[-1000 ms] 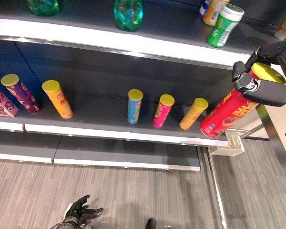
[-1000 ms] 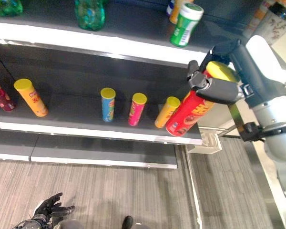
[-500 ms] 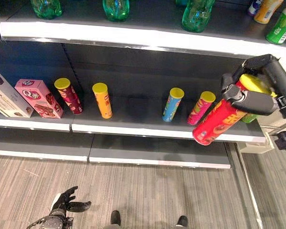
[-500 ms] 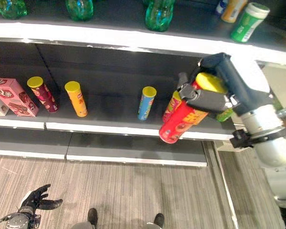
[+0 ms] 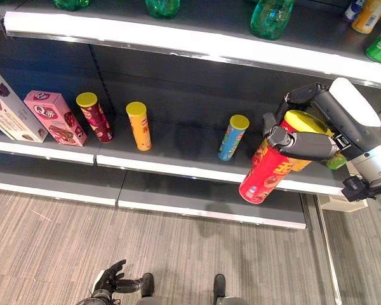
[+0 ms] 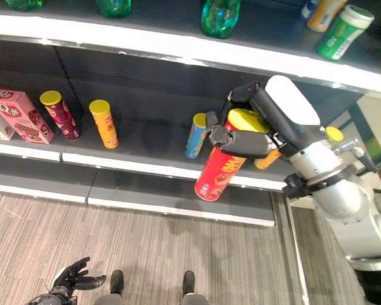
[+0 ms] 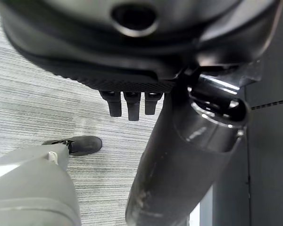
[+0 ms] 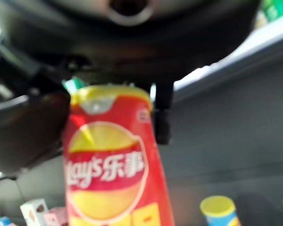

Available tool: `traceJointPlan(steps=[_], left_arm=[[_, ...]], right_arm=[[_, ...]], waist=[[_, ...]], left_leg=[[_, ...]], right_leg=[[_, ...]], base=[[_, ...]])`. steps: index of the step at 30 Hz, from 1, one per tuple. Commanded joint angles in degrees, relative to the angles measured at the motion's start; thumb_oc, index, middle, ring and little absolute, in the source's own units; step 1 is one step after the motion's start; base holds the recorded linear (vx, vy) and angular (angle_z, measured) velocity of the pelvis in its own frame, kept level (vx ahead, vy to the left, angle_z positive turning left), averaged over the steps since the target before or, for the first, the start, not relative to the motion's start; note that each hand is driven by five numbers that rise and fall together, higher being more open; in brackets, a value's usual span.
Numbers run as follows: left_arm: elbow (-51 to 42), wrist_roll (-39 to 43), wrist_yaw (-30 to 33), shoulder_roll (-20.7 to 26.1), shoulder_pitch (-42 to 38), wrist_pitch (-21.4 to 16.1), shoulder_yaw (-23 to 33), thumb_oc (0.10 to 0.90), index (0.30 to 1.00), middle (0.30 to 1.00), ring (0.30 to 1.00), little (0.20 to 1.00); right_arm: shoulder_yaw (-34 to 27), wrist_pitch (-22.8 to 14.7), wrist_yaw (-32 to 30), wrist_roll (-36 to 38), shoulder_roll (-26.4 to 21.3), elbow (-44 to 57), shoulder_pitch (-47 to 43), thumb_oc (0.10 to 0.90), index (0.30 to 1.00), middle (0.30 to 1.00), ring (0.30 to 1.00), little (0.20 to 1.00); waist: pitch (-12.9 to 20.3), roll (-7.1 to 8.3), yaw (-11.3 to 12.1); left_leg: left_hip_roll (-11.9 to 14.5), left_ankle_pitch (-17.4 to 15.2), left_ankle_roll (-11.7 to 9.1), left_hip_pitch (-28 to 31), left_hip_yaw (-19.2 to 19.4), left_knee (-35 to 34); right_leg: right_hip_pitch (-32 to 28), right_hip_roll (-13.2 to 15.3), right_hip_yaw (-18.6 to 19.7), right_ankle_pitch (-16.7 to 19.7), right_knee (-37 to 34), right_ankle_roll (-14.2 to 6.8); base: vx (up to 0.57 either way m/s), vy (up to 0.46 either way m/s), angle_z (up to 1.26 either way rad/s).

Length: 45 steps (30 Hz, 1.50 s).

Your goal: Put the goods on the table back onto the shelves and tidy them up.

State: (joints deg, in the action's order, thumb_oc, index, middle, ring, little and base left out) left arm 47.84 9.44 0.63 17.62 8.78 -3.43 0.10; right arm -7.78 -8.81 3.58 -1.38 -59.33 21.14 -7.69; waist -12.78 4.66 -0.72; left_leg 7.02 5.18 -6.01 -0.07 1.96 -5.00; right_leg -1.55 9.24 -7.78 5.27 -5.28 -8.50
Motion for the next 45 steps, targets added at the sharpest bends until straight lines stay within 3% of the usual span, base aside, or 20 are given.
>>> traceJointPlan(steps=[1,8,13,18,27,34,40,45], left_arm=[[-1.3,-0.6,0.8,5.7,-1.9,-2.4,0.8,0.800,0.900,0.900,0.900,0.900],[-0.4,-1.3,2.4,5.7,-1.3,-1.8,0.9,0.800,0.900,0.900,0.900,0.900],[-0.1,-1.0,3.0,5.9,-1.7,-1.5,0.7,0.800,0.900,0.900,0.900,0.900],[-2.3,-0.1,3.8,6.5,-1.5,-1.2,0.1,0.800,0.900,0.900,0.900,0.900],[-4.9,0.6,5.6,6.9,-1.4,-1.4,-1.2,0.800,0.900,0.900,0.900,0.900],[-6.8,1.4,6.7,7.1,-2.1,-2.1,-3.4,0.800,0.900,0.900,0.900,0.900],[-9.0,2.3,8.3,7.7,-3.1,-3.6,-5.6,0.800,0.900,0.900,0.900,0.900],[-10.3,3.1,8.2,8.0,-3.7,-4.2,-6.4,0.800,0.900,0.900,0.900,0.900]], right_arm=[[-1.5,-2.4,-2.4,-0.6,0.7,5.4,-7.8,0.400,0.300,0.300,0.300,0.300],[5.7,-1.8,-2.9,-5.2,5.8,6.1,-11.6,0.400,0.300,0.300,0.300,0.300],[7.6,-1.1,-4.3,-8.0,7.8,4.4,-12.6,0.400,0.300,0.300,0.300,0.300],[8.3,0.9,-9.4,-16.8,9.3,-0.4,-13.8,0.400,0.300,0.300,0.300,0.300],[8.9,3.6,-16.9,-25.2,11.9,-4.9,-17.4,0.400,0.300,0.300,0.300,0.300],[7.7,6.3,-23.2,-30.9,11.6,-8.8,-20.1,0.400,0.300,0.300,0.300,0.300],[7.1,9.6,-30.9,-35.9,8.4,-15.3,-26.0,0.400,0.300,0.300,0.300,0.300],[9.0,10.9,-32.8,-37.6,5.5,-20.4,-29.2,0.400,0.300,0.300,0.300,0.300]], waist=[[3.1,1.96,1.8],[1.1,1.86,3.8],[-0.5,1.87,4.6],[-2.8,1.15,6.7],[-5.9,-0.42,9.1],[-6.8,-1.63,10.6],[-8.2,-3.16,12.0],[-9.8,-4.26,13.2]], left_leg=[[-0.1,-8.4,0.6,0.9,2.0,4.5],[-0.5,-8.5,1.2,-1.3,0.2,5.8],[-0.6,-8.4,1.3,-3.2,-0.8,7.0],[-0.9,-8.0,1.4,-6.0,-2.3,8.1],[-1.3,-7.0,1.9,-9.1,-4.0,7.9],[-1.7,-5.5,1.5,-11.2,-5.8,6.4],[-2.5,-4.0,1.2,-13.4,-7.2,4.6],[-2.9,-3.6,0.8,-15.1,-7.7,4.3]], right_leg=[[-0.3,3.9,-2.5,-5.1,5.7,-2.3],[0.6,5.0,-4.3,-5.3,7.3,-2.5],[1.3,5.5,-5.6,-5.5,8.2,-2.4],[2.5,6.0,-7.2,-5.5,8.7,-2.3],[5.5,6.3,-7.6,-5.0,9.3,-2.4],[6.2,6.5,-9.6,-5.1,8.6,-2.5],[8.1,6.9,-10.6,-4.6,8.1,-2.8],[9.4,7.0,-11.1,-4.5,8.0,-2.9]], base=[[0.00,-0.018,0.14],[-0.02,-0.012,0.17],[-0.05,-0.020,0.12],[-0.05,-0.027,0.22],[-0.03,-0.009,0.06],[0.00,-0.006,0.13],[-0.03,0.003,0.13],[-0.03,0.004,0.14]])
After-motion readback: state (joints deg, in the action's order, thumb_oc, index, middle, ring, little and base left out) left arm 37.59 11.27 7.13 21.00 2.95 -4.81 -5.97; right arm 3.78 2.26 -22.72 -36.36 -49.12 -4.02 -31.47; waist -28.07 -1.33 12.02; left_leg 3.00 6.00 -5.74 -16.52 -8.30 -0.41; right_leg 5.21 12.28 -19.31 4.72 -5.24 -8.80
